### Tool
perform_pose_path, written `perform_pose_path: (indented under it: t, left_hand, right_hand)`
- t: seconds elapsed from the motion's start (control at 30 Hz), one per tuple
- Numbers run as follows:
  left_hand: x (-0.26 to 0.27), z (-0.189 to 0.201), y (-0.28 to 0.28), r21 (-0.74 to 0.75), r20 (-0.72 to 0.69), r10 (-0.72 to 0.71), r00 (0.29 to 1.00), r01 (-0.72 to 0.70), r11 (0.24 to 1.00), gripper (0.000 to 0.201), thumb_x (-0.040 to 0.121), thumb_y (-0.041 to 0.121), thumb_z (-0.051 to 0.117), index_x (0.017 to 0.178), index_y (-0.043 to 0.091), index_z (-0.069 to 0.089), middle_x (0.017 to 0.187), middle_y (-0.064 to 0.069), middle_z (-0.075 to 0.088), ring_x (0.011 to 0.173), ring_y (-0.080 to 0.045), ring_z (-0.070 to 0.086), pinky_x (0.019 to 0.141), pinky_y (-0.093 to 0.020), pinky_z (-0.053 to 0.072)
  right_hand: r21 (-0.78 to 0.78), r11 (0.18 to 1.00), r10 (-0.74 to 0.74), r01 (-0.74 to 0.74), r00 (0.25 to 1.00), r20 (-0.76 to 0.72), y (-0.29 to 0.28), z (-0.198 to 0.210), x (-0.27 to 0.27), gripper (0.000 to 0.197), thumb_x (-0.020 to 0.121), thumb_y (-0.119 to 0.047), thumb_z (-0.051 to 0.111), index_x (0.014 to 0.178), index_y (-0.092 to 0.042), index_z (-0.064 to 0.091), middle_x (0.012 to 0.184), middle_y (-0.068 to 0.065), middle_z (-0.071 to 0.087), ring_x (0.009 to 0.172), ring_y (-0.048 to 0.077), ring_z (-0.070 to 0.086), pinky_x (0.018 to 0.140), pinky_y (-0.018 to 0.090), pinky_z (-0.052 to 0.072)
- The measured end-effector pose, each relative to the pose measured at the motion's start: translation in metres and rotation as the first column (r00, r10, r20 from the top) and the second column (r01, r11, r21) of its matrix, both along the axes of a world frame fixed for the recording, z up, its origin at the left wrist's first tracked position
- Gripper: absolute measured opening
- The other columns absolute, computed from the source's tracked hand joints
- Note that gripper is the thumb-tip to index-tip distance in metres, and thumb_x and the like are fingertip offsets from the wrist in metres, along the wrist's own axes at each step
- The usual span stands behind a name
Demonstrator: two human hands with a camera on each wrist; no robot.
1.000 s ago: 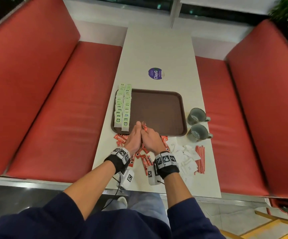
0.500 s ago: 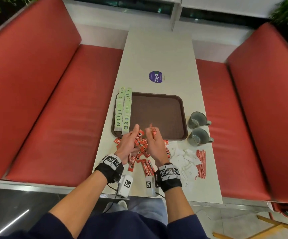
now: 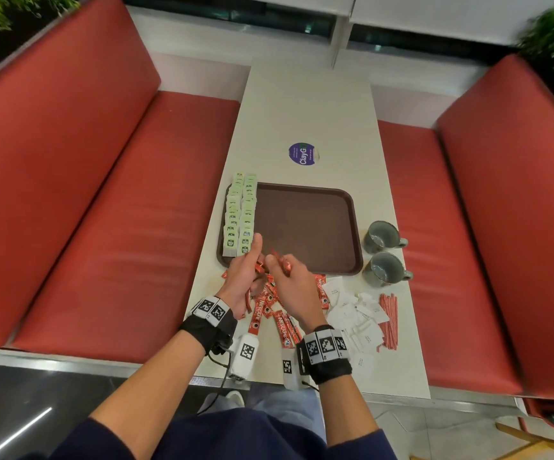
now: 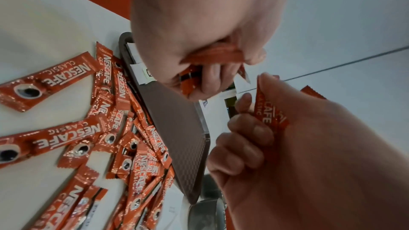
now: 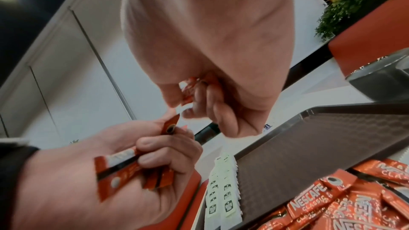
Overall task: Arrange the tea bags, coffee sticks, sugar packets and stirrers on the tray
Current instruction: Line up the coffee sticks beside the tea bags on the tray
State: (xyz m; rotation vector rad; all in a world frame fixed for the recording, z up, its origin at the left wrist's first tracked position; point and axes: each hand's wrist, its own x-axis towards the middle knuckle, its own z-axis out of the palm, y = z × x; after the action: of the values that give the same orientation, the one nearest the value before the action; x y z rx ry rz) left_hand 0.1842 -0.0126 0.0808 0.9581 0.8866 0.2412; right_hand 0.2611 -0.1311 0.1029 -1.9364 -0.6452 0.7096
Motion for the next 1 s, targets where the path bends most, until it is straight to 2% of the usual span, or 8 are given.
perform_pose_path:
  t: [0.1, 0.23, 0.33, 0.47, 0.57, 0.7, 0.93, 1.0]
  left_hand:
    - [0.005, -0.001, 0.007, -0.077, 0.005, 0.156, 0.988, -0.155, 0.985, 0.074, 0.080, 0.085, 0.072, 0.117, 0.021, 0.071, 0.078, 0.002, 0.069, 0.066, -0.015, 0.065, 0.062, -0.032, 0.054]
    - [0.008, 0.001, 0.011, -0.172, 0.043, 0.273, 0.961, -0.262, 0.950, 0.053, 0.094, 0.049, 0.081, 0.132, 0.012, 0.070, 0.063, 0.004, 0.049, 0.051, -0.010, 0.047, 0.046, -0.025, 0.039]
    - [0.006, 0.000, 0.012, -0.202, 0.063, 0.283, 0.957, -0.265, 0.943, 0.050, 0.098, 0.029, 0.079, 0.141, 0.009, 0.063, 0.061, 0.003, 0.047, 0.048, -0.010, 0.046, 0.045, -0.026, 0.041]
    - [0.003, 0.002, 0.012, -0.188, 0.094, 0.286, 0.954, -0.265, 0.946, 0.027, 0.101, 0.022, 0.077, 0.123, 0.012, 0.066, 0.072, 0.002, 0.063, 0.056, -0.010, 0.062, 0.051, -0.027, 0.051]
    - [0.000, 0.001, 0.011, -0.167, 0.175, 0.263, 0.949, -0.234, 0.958, 0.017, 0.104, 0.026, 0.073, 0.109, 0.012, 0.065, 0.080, -0.003, 0.062, 0.063, -0.012, 0.058, 0.058, -0.026, 0.052]
    - [0.004, 0.001, 0.013, -0.167, 0.230, 0.285, 0.930, -0.251, 0.953, 0.024, 0.105, 0.035, 0.071, 0.115, 0.014, 0.062, 0.077, 0.001, 0.053, 0.063, -0.010, 0.048, 0.057, -0.021, 0.046]
    - [0.005, 0.008, 0.021, -0.316, 0.221, 0.361, 0.906, -0.284, 0.905, 0.031, 0.110, 0.041, 0.060, 0.093, 0.016, 0.063, 0.064, 0.006, 0.033, 0.050, -0.009, 0.031, 0.051, -0.024, 0.034]
    - [0.003, 0.012, 0.027, -0.363, 0.216, 0.393, 0.894, -0.300, 0.882, 0.032, 0.111, 0.038, 0.058, 0.085, 0.020, 0.059, 0.064, 0.007, 0.033, 0.052, -0.009, 0.029, 0.051, -0.023, 0.035]
  right_hand:
    - [-0.126, 0.978, 0.168, -0.165, 0.986, 0.014, -0.005, 0.004, -0.008, 0.049, 0.102, -0.067, 0.060, 0.082, -0.022, 0.060, 0.066, -0.009, 0.057, 0.053, 0.003, 0.045, 0.059, 0.027, 0.038]
    - [-0.163, 0.953, 0.245, -0.257, 0.965, -0.094, -0.007, 0.000, -0.012, 0.056, 0.104, -0.066, 0.060, 0.080, -0.015, 0.062, 0.053, -0.013, 0.048, 0.046, 0.002, 0.039, 0.058, 0.031, 0.032]
    - [-0.109, 0.962, 0.227, -0.248, 0.958, -0.177, -0.007, 0.000, -0.014, 0.061, 0.104, -0.062, 0.063, 0.088, -0.003, 0.065, 0.055, -0.013, 0.045, 0.050, 0.008, 0.038, 0.057, 0.034, 0.029]
    - [-0.025, 0.975, 0.212, -0.221, 0.957, -0.199, -0.006, 0.003, -0.016, 0.043, 0.103, -0.057, 0.068, 0.082, -0.020, 0.065, 0.063, -0.007, 0.052, 0.059, 0.013, 0.042, 0.064, 0.036, 0.032]
    - [0.000, 0.977, 0.210, -0.214, 0.956, -0.204, -0.005, 0.006, -0.017, 0.040, 0.103, -0.056, 0.068, 0.078, -0.026, 0.060, 0.064, -0.008, 0.053, 0.061, 0.014, 0.044, 0.066, 0.035, 0.035]
    - [-0.002, 0.961, 0.268, -0.277, 0.932, -0.246, -0.006, 0.009, -0.017, 0.035, 0.106, -0.043, 0.070, 0.079, -0.022, 0.061, 0.057, -0.014, 0.052, 0.052, 0.004, 0.042, 0.058, 0.026, 0.034]
    - [0.005, 0.950, 0.305, -0.312, 0.927, -0.218, -0.012, 0.013, -0.010, 0.033, 0.102, -0.045, 0.073, 0.091, -0.016, 0.066, 0.078, 0.000, 0.070, 0.074, 0.019, 0.058, 0.077, 0.047, 0.052]
    - [0.029, 0.954, 0.299, -0.300, 0.930, -0.213, -0.020, 0.017, -0.001, 0.033, 0.102, -0.046, 0.074, 0.093, -0.015, 0.068, 0.086, 0.000, 0.076, 0.080, 0.022, 0.067, 0.084, 0.044, 0.054]
